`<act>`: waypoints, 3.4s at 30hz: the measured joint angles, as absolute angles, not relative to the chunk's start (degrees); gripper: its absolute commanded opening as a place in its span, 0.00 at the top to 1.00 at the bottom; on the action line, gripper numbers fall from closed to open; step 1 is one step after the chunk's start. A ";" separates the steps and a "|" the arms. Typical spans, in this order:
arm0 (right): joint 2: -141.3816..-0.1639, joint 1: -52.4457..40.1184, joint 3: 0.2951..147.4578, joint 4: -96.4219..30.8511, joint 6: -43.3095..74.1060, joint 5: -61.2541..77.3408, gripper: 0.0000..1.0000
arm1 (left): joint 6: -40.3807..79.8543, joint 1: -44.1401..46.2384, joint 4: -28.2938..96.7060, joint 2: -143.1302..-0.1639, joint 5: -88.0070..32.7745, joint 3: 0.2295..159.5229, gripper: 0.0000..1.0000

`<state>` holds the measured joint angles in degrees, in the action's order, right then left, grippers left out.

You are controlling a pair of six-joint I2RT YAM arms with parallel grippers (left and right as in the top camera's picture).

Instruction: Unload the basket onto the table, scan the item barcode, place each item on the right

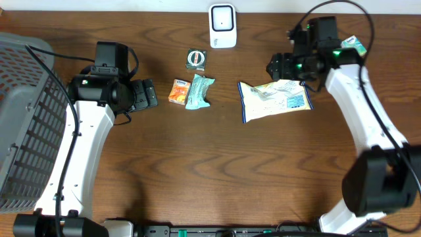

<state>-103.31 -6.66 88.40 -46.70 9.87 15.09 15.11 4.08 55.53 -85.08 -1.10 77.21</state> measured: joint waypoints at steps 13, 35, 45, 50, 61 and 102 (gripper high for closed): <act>-103.59 -6.31 72.88 -43.31 30.37 15.73 0.01 | 15.11 4.08 55.53 -85.08 -1.13 77.21 0.02; -103.09 -2.17 51.20 -6.46 58.33 27.86 0.17 | 15.11 4.08 55.53 -85.08 -1.10 77.21 0.02; -105.86 -2.59 50.83 -1.61 59.07 26.72 0.67 | 15.11 4.08 55.51 -85.08 -1.10 77.21 0.02; -106.78 -2.50 50.68 1.72 51.86 27.31 0.99 | 15.11 4.08 55.53 -85.08 -1.10 77.21 0.02; -107.46 -1.76 53.93 1.08 34.15 36.12 0.99 | 15.11 4.08 55.51 -85.08 -1.10 77.21 0.02; -92.42 -15.42 59.53 10.92 10.63 9.54 0.99 | 15.11 4.08 55.51 -85.08 -1.10 77.21 0.02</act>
<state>-92.42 -15.42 59.53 10.92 10.63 9.54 15.11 4.08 55.51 -85.08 -1.10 77.21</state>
